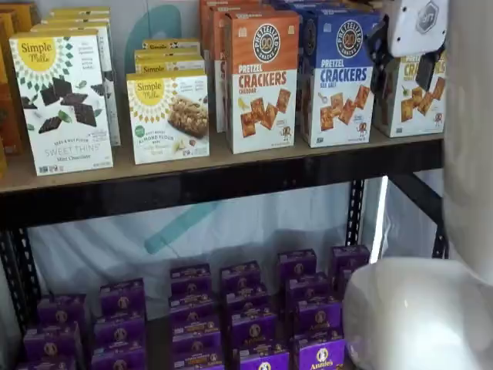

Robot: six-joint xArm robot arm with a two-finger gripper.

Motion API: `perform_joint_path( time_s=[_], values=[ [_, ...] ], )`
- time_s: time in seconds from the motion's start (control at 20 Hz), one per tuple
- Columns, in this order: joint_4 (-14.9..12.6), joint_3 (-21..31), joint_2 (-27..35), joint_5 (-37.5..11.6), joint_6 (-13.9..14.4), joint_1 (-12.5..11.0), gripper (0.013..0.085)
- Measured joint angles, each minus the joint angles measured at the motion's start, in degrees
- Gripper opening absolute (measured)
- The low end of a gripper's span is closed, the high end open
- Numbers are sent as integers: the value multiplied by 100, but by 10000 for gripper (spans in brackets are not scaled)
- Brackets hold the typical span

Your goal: Retrieve the yellow and white box located on the top shelf, the sixth one from the left

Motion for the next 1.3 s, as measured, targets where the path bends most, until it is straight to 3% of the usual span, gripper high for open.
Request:
perform_joint_path(
  time_s=[0.25, 0.45, 1.3],
  values=[
    [241, -263, 399, -314, -701, -750, 850],
    [372, -513, 784, -482, -1068, -1127, 850],
    [522, -1195, 1762, -819, -1557, -1606, 850]
  ],
)
